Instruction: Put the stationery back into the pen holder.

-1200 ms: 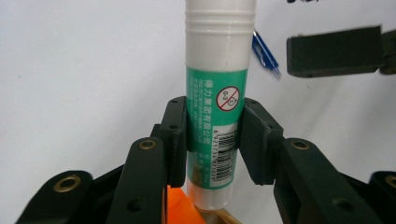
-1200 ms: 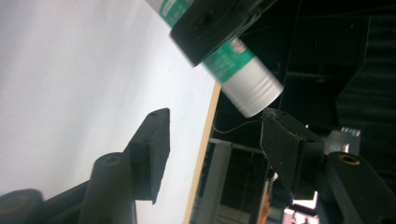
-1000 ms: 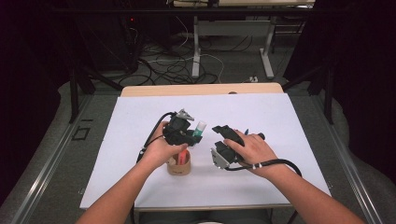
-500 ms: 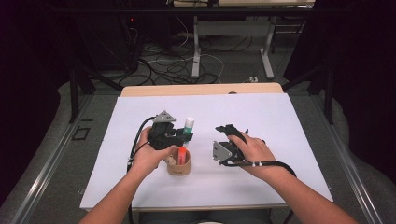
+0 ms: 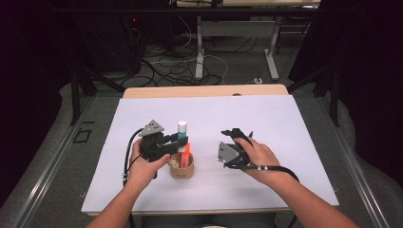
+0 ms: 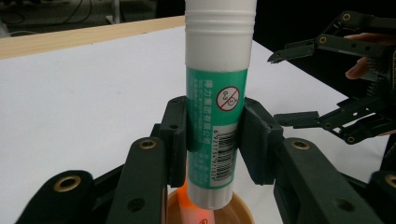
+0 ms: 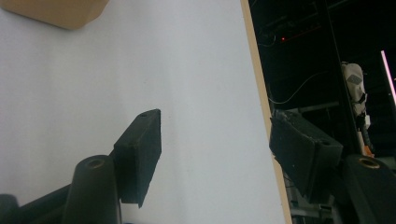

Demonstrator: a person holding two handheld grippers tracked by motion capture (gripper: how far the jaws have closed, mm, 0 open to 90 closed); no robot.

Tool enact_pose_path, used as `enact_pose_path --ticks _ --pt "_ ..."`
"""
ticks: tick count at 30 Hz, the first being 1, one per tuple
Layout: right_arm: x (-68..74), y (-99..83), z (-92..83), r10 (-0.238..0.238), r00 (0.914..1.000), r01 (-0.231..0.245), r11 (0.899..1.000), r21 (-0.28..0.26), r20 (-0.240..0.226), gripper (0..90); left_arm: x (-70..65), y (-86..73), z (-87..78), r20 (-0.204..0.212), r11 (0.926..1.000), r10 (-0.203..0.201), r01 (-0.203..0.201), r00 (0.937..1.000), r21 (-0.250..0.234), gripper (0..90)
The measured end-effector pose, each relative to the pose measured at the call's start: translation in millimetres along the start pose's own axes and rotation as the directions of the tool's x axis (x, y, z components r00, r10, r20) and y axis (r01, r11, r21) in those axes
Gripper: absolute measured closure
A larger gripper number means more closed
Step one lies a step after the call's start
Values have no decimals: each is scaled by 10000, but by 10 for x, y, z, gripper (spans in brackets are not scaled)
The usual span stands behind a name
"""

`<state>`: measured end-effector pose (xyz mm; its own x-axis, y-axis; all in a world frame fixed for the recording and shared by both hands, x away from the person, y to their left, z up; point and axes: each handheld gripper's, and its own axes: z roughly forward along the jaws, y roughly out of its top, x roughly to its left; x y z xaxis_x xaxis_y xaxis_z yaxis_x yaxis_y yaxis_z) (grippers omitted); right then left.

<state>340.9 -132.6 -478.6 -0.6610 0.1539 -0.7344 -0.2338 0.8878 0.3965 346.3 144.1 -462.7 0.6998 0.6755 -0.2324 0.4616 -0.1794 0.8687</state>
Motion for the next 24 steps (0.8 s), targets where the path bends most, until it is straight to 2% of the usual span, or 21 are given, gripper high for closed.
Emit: enact_pose_path --ticks 1,2,4,5,11,15,17,19,24 --pt "28 -6 11 384 9992 -382 9992 -138 100 338 1 -29 7 -22 9999 -80 80 10000 -86 658" --pt "22 -1 5 290 9996 -290 9996 69 -8 338 4 -57 10 -33 9998 -134 134 9999 -153 657" --pt "22 -15 20 184 9998 -184 9997 -134 24 338 7 -112 18 -68 9995 -204 202 9998 -256 657" --pt "34 -19 18 332 9994 -332 9994 -123 -1 338 8 -145 21 -112 9993 -243 239 9996 -288 658" --pt "39 -40 26 423 9991 -423 9989 -176 -5 338 50 -264 16 -266 9991 -395 391 9989 -153 657" --pt "38 -54 18 312 9995 -313 9995 -12 -85 338 87 -312 -5 -319 9981 -547 538 9980 -290 657" --pt "55 -56 23 463 9989 -463 9989 -79 -13 338 100 -342 -8 -402 9974 -628 613 9972 -373 657" --pt "47 -55 15 347 9993 -346 9994 81 -115 338 118 -364 -5 -462 9966 -736 718 9962 -411 658" --pt "57 -54 28 461 9989 -462 9989 -90 -25 338 146 -398 33 -446 9964 -799 786 9958 -323 657"
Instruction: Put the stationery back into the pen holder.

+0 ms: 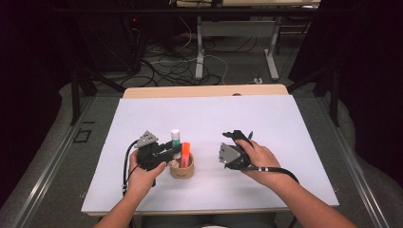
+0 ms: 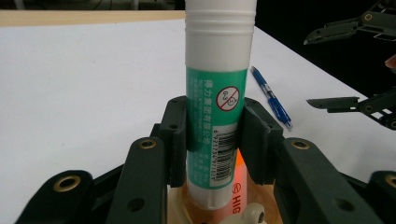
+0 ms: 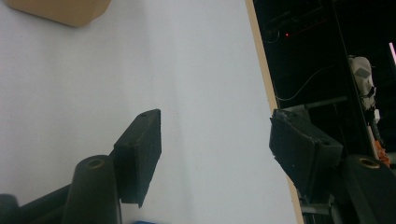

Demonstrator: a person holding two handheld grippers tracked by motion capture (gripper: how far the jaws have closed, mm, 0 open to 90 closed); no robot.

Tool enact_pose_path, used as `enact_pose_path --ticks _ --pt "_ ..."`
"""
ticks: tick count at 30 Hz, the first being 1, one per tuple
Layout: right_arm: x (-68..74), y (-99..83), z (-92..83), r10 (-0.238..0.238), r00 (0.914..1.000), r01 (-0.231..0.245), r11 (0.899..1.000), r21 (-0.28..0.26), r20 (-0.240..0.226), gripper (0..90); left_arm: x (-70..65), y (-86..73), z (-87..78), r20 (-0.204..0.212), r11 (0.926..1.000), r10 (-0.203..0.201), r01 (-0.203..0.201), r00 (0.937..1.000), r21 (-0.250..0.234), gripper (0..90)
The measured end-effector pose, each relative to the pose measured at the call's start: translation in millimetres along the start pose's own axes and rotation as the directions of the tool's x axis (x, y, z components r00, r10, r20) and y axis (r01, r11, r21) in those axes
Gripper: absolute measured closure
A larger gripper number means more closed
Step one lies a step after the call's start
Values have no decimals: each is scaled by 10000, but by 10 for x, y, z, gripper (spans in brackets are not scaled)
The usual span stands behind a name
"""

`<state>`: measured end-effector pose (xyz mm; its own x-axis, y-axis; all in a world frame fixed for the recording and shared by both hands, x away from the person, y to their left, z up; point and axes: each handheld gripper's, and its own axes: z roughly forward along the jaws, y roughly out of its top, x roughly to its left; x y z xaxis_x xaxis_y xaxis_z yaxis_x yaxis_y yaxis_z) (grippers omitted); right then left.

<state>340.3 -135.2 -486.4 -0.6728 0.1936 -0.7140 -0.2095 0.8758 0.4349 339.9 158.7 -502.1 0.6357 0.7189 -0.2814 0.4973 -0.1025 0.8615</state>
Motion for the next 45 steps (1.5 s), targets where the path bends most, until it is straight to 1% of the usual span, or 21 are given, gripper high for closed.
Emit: enact_pose_path --ticks 4,7,13,14,15,17,18,19,20,23,26,27,28,30,32,36,38,40,42,43,45 --pt "7 3 11 89 10000 -90 9999 -128 -39 338 12 -53 47 23 9997 -34 34 10000 241 657" --pt "1 5 10 -84 9999 84 10000 -18 -95 338 21 -86 66 77 9996 -65 63 9999 277 656" --pt "12 -5 15 9 10000 -9 10000 -61 3 338 19 -99 60 86 9995 -103 100 9999 288 653" --pt "18 -3 -1 201 9998 -201 9997 118 -35 338 18 -99 59 99 9998 -94 92 9999 180 640" --pt "2 -3 3 34 9999 -34 10000 63 -96 338 17 -91 50 117 9999 -87 86 9999 97 603" --pt "6 -9 -1 134 9999 -134 9999 -29 10 338 15 -74 37 191 9999 -99 98 9998 62 547" --pt "7 -12 -3 180 9998 -180 9998 -44 5 338 13 -65 30 124 10000 0 -1 9999 32 532" --pt "-4 -21 -2 35 10000 -35 9999 -120 -21 338 10 -55 21 113 10000 40 -40 9999 23 524" --pt "-3 -14 -14 166 9999 -166 9999 2 19 338 8 -49 14 132 10000 -6 6 9999 37 511" --pt "3 -23 -15 434 9990 -434 9990 -102 -52 339 14 -33 -1 30 10000 53 -53 10000 24 470" --pt "16 -25 -9 875 9962 -874 9955 -357 15 339 20 -25 -18 -50 10000 -51 51 10000 -34 424" --pt "5 -24 -21 906 9959 -907 9956 -228 -56 340 24 -21 -25 -112 10000 -32 31 9999 -44 413" --pt "10 -24 -20 1249 9922 -1249 9919 -249 -17 340 29 -15 -33 -178 10000 39 -40 9998 -59 403" --pt "-6 -35 -13 1775 9839 -1779 9838 -236 -192 340 34 -3 -52 -265 9999 -6 3 9996 -110 385" --pt "-33 -55 -9 2305 9728 -2306 9730 -28 -224 340 45 11 -74 -348 9999 9 -14 9994 -152 375" --pt "-106 -120 5 3531 9349 -3512 9350 494 -367 340 75 16 -105 -541 9998 -38 28 9985 -175 363" --pt "-142 -149 6 3874 9213 -3842 9203 738 -335 340 91 20 -116 -605 9997 -87 73 9981 -236 359" --pt "-176 -181 8 4260 9041 -4216 9020 925 -326 340 102 28 -127 -653 9997 -91 76 9978 -229 353" --pt "-206 -206 8 4660 8846 -4608 8798 1165 -201 340 109 33 -133 -666 9996 -138 121 9977 -255 351" --pt "-224 -222 12 4853 8739 -4784 8686 1292 -265 340 114 34 -138 -714 9996 -121 103 9974 -258 351" --pt "-259 -252 20 5267 8497 -5165 8402 1652 -224 340 124 36 -145 -773 9995 -128 107 9969 -284 350"
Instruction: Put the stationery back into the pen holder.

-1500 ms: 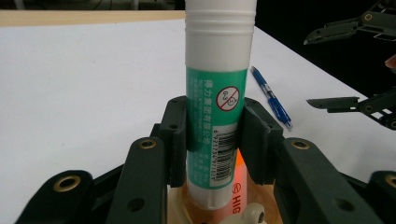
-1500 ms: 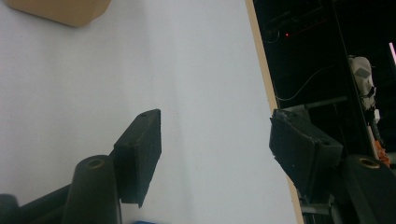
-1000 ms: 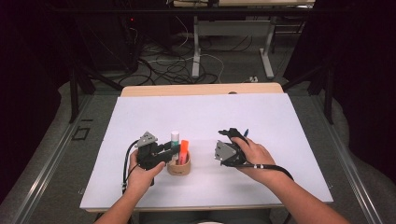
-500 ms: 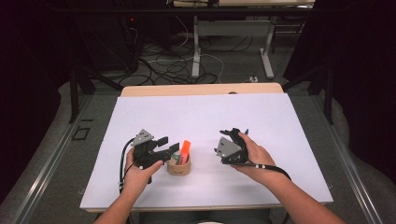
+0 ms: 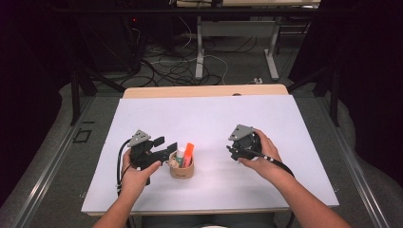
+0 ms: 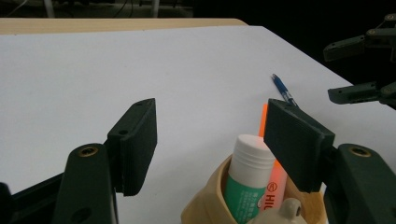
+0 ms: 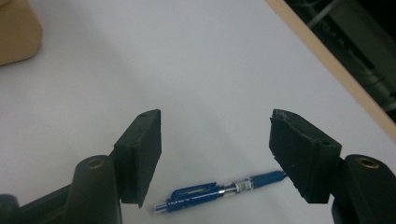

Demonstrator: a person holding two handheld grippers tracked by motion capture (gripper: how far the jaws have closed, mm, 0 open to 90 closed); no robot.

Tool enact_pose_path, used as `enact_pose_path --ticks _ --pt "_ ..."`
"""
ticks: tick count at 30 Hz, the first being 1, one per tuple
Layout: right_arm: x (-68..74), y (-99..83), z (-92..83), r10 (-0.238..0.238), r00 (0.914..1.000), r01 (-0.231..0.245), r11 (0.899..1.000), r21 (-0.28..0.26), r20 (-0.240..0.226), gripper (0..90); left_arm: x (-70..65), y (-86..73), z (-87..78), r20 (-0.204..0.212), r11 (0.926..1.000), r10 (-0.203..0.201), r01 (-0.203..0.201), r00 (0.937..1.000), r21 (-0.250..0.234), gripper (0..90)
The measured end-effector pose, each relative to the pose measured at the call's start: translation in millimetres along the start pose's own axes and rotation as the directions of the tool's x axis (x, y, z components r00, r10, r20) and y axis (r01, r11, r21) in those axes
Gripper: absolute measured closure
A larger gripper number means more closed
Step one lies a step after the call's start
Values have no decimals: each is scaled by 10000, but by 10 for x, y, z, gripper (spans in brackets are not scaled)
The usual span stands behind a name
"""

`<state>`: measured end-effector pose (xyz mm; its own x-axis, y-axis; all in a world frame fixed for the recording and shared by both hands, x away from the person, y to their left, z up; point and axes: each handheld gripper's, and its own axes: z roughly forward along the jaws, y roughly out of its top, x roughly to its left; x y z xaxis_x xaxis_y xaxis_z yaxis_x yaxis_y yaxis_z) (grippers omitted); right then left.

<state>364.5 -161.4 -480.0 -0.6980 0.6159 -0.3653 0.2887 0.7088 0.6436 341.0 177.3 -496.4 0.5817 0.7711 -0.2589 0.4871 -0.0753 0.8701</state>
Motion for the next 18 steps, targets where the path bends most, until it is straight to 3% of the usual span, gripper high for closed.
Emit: enact_pose_path --ticks 2,5,8,10,13,15,18 --pt "-45 -9 15 552 9984 -550 9982 238 -94 338 12 3 -10 -132 10000 19 -20 9999 -35 349" --pt "-125 -22 32 1506 9885 -1502 9881 318 -107 302 28 12 -31 -214 9999 61 -63 9998 -126 349" --pt "-213 -37 33 2735 9619 -2734 9617 189 -46 265 39 19 -54 -263 9998 66 -71 9996 -173 350" --pt "-266 -48 41 3315 9433 -3312 9434 188 -176 249 58 23 -66 -319 9998 55 -62 9995 -205 350" --pt "-337 -75 66 3945 9185 -3940 9189 193 -272 207 73 28 -79 -439 9997 49 -59 9990 -227 350" --pt "-376 -97 90 4476 8936 -4468 8942 288 -323 178 80 25 -82 -501 9998 -5 -4 9987 -183 350" --pt "-432 -135 122 5007 8649 -4994 8654 417 -344 146 85 14 -74 -533 9995 -302 304 9981 23 350"
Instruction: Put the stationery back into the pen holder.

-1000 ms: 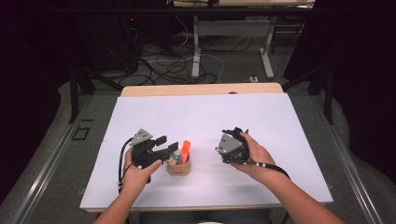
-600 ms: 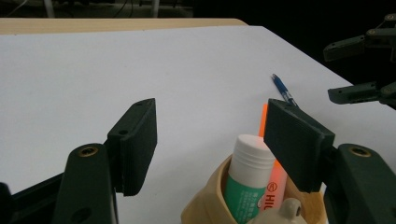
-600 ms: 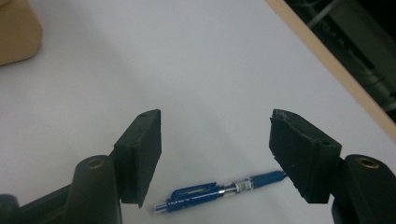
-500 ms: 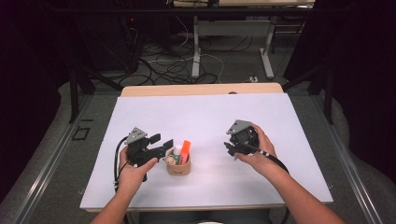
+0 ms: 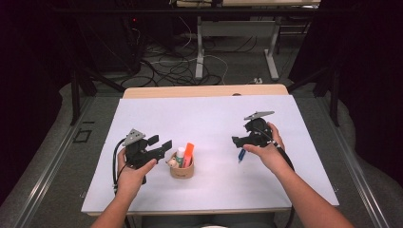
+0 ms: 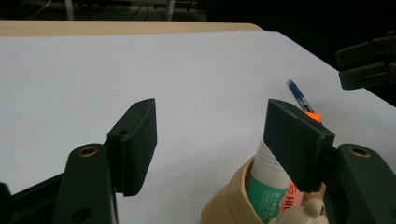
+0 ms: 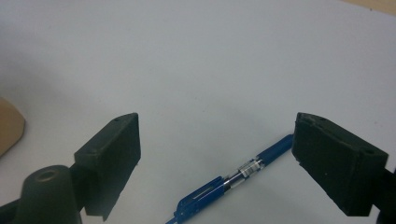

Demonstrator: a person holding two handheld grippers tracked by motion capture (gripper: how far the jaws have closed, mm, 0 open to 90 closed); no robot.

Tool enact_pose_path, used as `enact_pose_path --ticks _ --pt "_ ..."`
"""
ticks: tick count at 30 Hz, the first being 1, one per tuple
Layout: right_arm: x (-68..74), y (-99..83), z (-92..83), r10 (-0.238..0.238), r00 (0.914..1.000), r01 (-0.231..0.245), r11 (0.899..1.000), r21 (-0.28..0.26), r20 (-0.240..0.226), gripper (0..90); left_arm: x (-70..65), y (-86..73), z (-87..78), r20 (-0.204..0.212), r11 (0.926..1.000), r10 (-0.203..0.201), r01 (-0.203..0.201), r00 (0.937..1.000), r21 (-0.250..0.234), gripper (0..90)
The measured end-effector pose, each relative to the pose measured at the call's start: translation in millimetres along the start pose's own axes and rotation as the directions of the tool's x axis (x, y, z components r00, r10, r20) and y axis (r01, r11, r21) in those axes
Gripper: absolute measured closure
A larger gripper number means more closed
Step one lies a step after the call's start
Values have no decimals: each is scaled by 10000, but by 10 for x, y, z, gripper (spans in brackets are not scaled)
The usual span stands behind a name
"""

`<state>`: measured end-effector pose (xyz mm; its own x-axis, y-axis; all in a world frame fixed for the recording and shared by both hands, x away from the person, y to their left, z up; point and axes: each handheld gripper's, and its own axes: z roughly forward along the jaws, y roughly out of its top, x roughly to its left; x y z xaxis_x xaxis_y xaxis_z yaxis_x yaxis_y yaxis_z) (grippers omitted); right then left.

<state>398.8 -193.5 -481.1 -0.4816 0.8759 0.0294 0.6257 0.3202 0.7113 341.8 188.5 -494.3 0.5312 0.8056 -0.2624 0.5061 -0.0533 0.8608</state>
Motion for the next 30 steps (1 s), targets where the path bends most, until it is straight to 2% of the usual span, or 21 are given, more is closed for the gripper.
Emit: enact_pose_path --ticks 2,5,9,10,14,17,18,20,22,23,24,26,28,30 --pt "-30 -2 16 429 9990 -428 9991 58 -108 138 13 -9 10 -71 10000 -32 33 10000 70 346" --pt "-55 -3 32 831 9964 -828 9964 175 -191 92 40 -14 19 -302 9997 -123 129 9995 188 295" --pt "-78 -2 59 1016 9945 -1013 9948 130 -262 53 88 -19 24 -486 9990 -359 372 9982 259 246" --pt "-79 0 64 1198 9924 -1193 9927 180 -269 49 103 -20 24 -479 9985 -458 471 9978 263 237" --pt "-100 1 96 1335 9906 -1327 9907 290 -291 41 149 -25 35 -372 9955 -902 912 9952 251 196" --pt "-110 8 118 1541 9876 -1532 9878 286 -299 44 164 -21 38 -315 9950 -959 966 9949 238 186" --pt "-114 14 124 1695 9849 -1685 9853 287 -341 55 162 -20 41 -296 9943 -1051 1056 9940 168 186" --pt "-142 20 137 1862 9820 -1856 9824 207 -308 85 165 -19 38 -318 9952 -973 976 9948 99 183" --pt "-186 22 142 2069 9779 -2066 9783 120 -305 155 168 -20 37 -290 9951 -989 991 9947 45 182" --pt "-201 24 142 2259 9738 -2257 9741 117 -277 158 170 -20 36 -257 9949 -1005 1006 9946 23 182" --pt "-222 21 148 2284 9731 -2281 9736 105 -312 177 171 -22 37 -272 9949 -1004 1005 9946 4 182" --pt "-272 15 160 2703 9615 -2695 9628 207 -505 229 178 -20 35 -219 9942 -1069 1071 9940 79 181" --pt "-313 9 174 2830 9568 -2824 9591 183 -670 288 182 -23 40 -241 9939 -1098 1101 9937 103 177" --pt "-346 11 190 3123 9469 -3111 9500 270 -771 326 187 -25 44 -249 9939 -1087 1091 9938 145 174"
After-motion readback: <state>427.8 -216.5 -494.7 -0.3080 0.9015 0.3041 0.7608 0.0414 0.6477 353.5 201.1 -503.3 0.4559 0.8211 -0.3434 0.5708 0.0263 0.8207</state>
